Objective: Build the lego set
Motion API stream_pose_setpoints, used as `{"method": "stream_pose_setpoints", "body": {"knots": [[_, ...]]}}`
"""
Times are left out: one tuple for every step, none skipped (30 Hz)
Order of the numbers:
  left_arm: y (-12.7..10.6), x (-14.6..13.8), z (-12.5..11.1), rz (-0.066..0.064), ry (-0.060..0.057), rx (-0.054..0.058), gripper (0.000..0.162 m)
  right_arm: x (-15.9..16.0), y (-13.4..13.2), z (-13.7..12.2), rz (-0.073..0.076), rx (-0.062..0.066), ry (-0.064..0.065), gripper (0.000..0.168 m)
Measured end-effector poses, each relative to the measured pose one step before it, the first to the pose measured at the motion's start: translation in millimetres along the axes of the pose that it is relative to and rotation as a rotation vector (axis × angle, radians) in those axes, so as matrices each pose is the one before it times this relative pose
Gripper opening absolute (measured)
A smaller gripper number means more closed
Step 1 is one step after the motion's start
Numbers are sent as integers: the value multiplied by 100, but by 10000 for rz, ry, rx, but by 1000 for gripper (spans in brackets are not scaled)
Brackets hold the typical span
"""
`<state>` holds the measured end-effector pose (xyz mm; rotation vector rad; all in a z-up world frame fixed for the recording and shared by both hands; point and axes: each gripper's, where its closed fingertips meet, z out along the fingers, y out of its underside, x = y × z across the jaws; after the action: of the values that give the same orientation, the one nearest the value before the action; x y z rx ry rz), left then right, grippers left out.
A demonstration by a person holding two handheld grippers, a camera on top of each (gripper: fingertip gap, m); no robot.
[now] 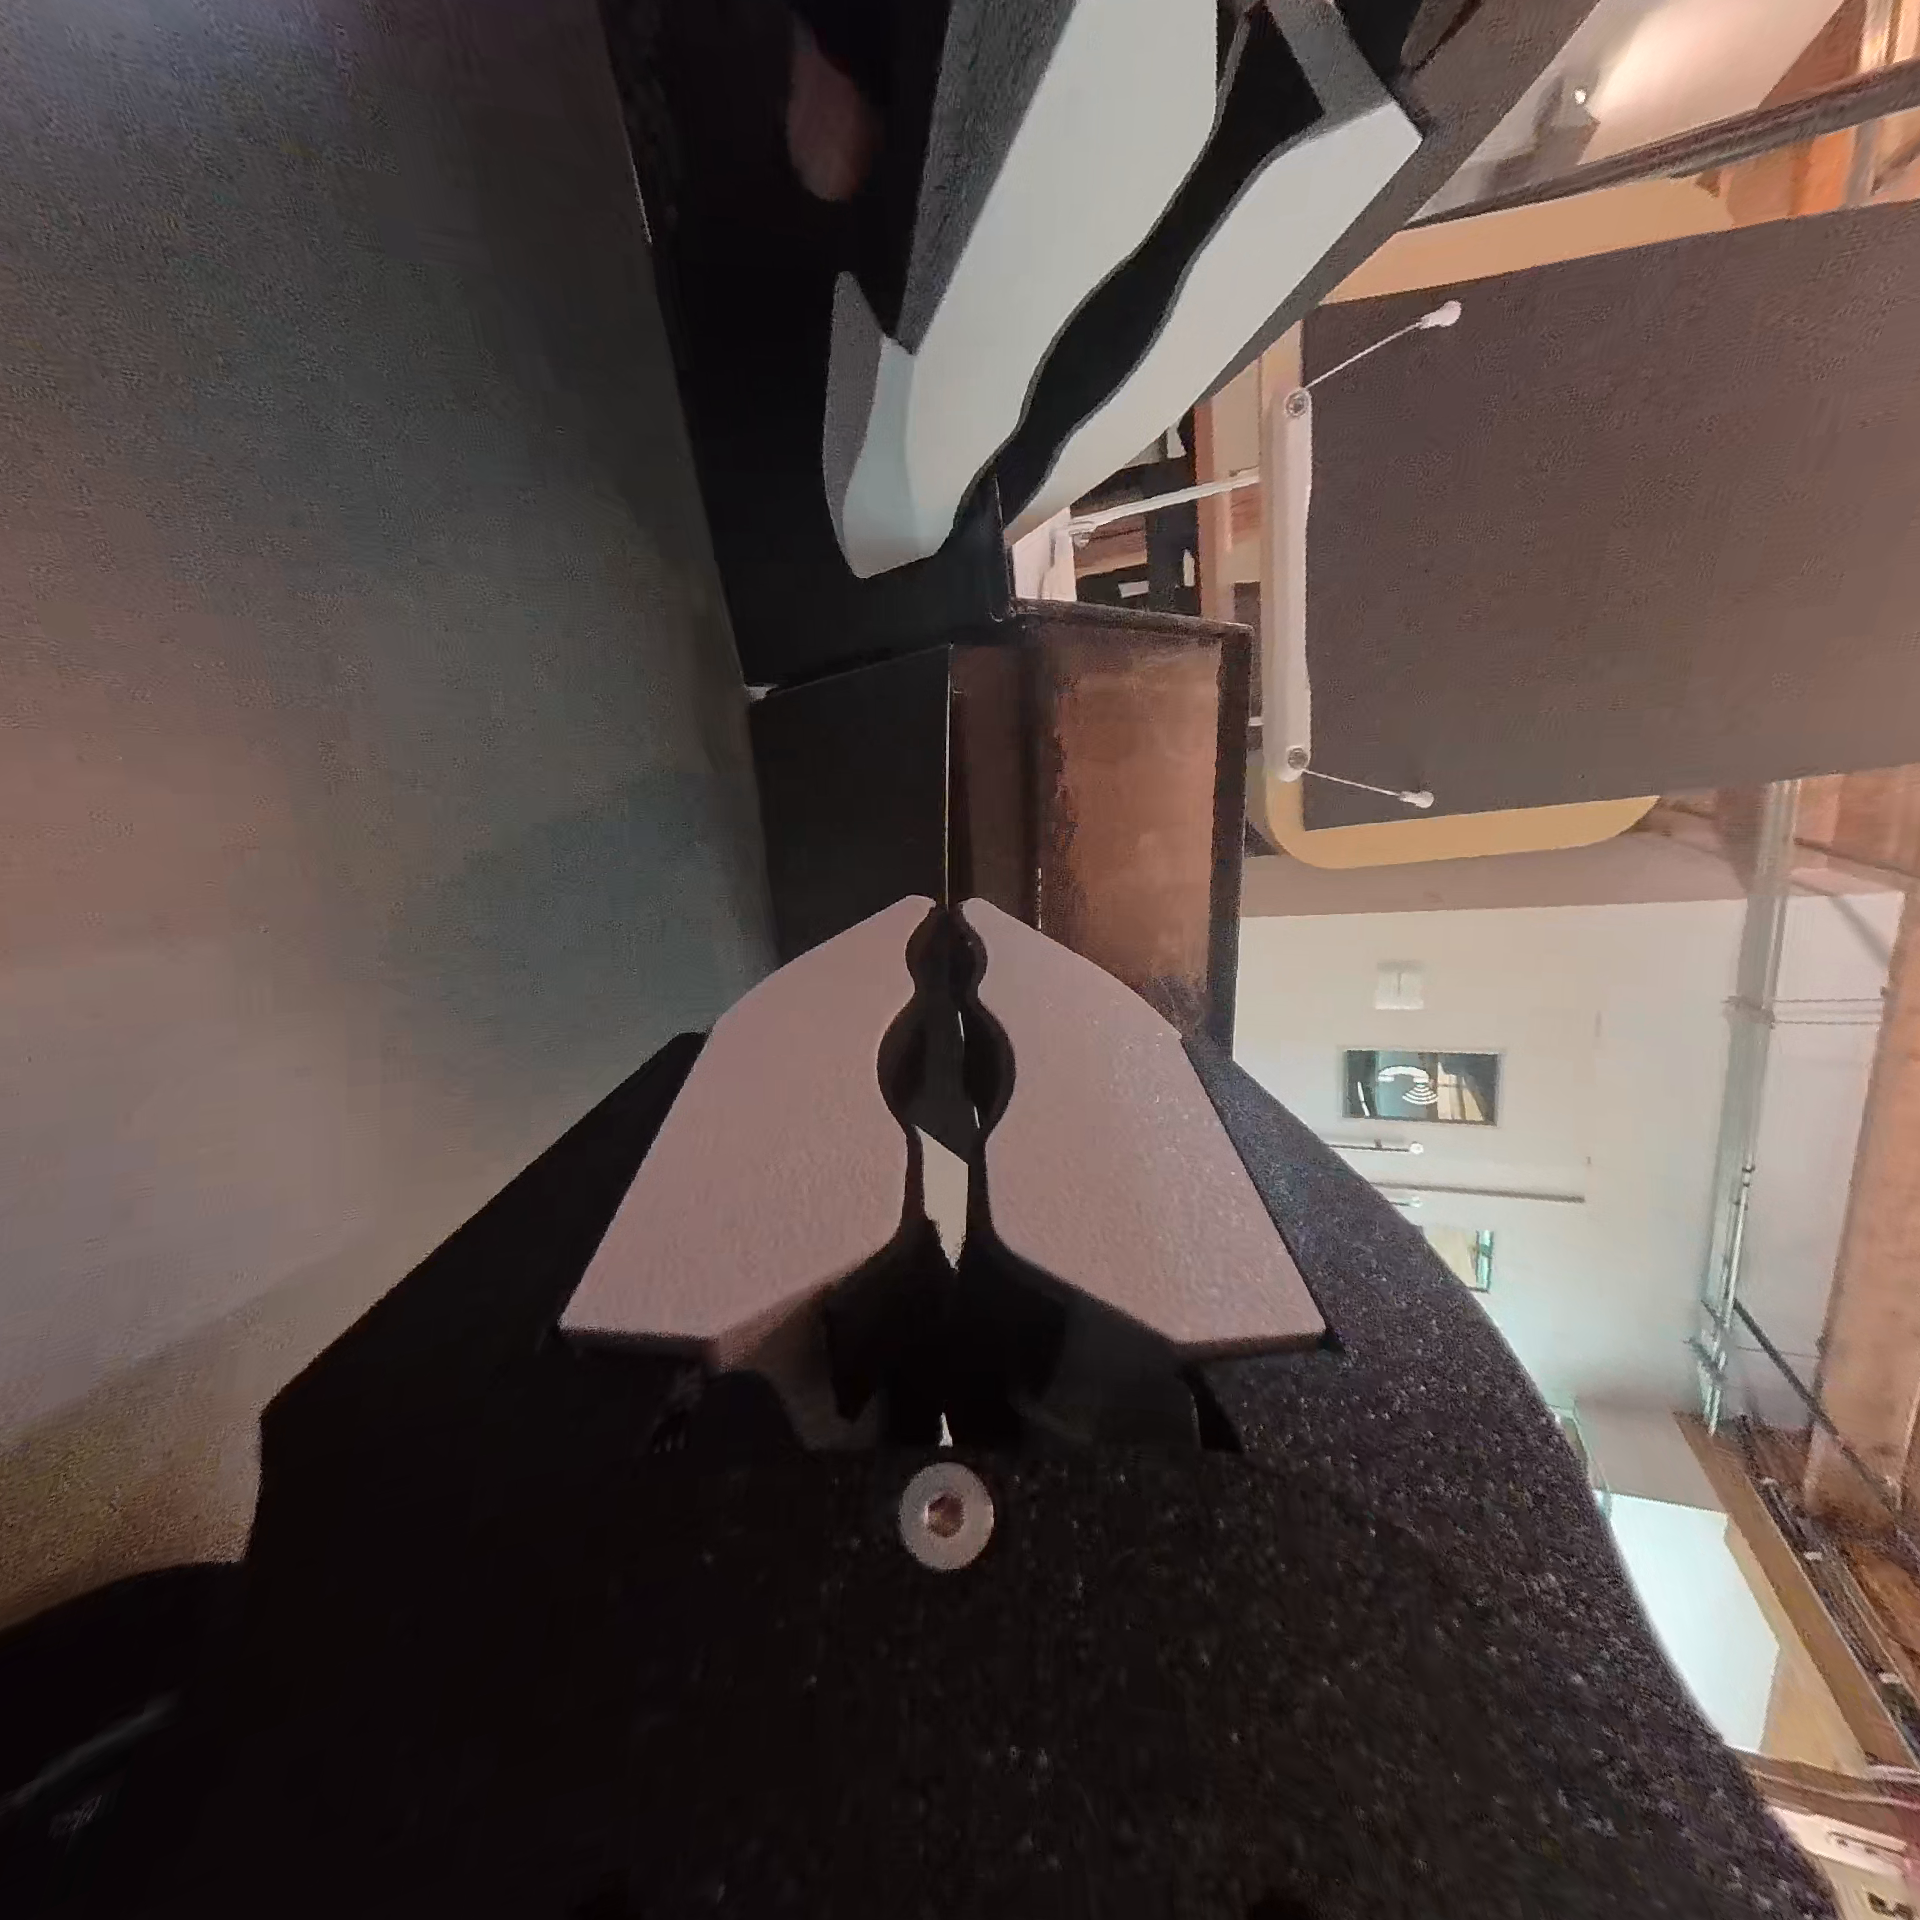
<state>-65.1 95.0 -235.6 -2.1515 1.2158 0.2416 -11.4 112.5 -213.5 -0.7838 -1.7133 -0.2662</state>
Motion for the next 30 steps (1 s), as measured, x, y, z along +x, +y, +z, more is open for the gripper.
{"method": "stream_pose_setpoints", "body": {"knots": [[-27,39,29,-17,22,-12,5,19,65,1,51,-36,-109,0],[-39,-15,19,-2,-18,-10,5,28,59,11,62,-22,-74,0],[-44,-26,23,-10,-12,-9,5,32,58,-9,43,-14,-52,0],[-35,-10,9,-18,2,-4,5,-10,27,-35,37,-3,-50,0],[-12,8,9,-16,17,-2,5,-72,13,-69,78,15,-91,0],[-12,28,4,-12,29,0,6,-121,3,-76,146,31,-165,0],[-21,30,-17,-32,38,18,6,-13,-14,-83,196,67,-147,0],[-48,21,-24,-45,29,41,6,-8,-36,-118,183,96,-166,0],[-84,-15,-42,-35,7,54,6,-3,-21,-150,190,101,-164,0],[-83,-15,-44,-14,0,56,6,4,-21,-137,171,100,-159,0],[-87,-19,-36,-7,7,48,6,-13,30,-133,130,84,-167,0],[-71,23,-9,-7,18,36,6,20,33,-105,112,53,-133,0],[-58,41,12,-4,34,13,6,-90,42,-86,117,37,-197,0],[-42,68,28,-12,31,-1,6,-74,47,-64,171,46,-189,0],[-41,51,34,3,18,5,6,-123,29,-54,209,67,-243,0],[-6,100,48,34,30,2,6,-218,40,-62,285,67,-366,0],[15,146,75,37,51,-6,7,-229,73,-74,348,42,-433,0],[-7,163,88,32,43,4,7,-138,51,-73,288,49,-386,0],[-41,88,55,46,-9,14,7,-88,33,-76,220,62,-350,0],[-58,-54,34,41,-110,7,6,-123,-106,-129,192,148,-367,0],[-72,-418,13,0,-319,0,4,-1243,-479,-188,286,360,-1104,0],[1,-575,24,-34,-361,-76,4,-1454,-511,-87,408,342,-1129,0],[65,-245,67,10,-86,-144,3,-79,-9,-4,138,13,-84,1],[53,149,69,102,157,-134,4,916,310,-183,-297,-192,601,1],[-9,125,69,164,86,-87,4,1431,100,-352,-273,16,909,1],[-22,-11,-1,186,14,-49,4,1370,-125,-400,9,290,779,1],[-4,-57,-75,123,104,-25,3,806,-213,-372,306,368,302,6],[-24,-200,-148,-1,159,-5,3,388,-195,-299,492,347,-33,21],[-50,-284,-234,-59,220,16,3,303,-128,-224,520,271,-108,39],[-31,-152,-255,-63,360,32,3,460,-12,-164,378,143,10,54]]}}
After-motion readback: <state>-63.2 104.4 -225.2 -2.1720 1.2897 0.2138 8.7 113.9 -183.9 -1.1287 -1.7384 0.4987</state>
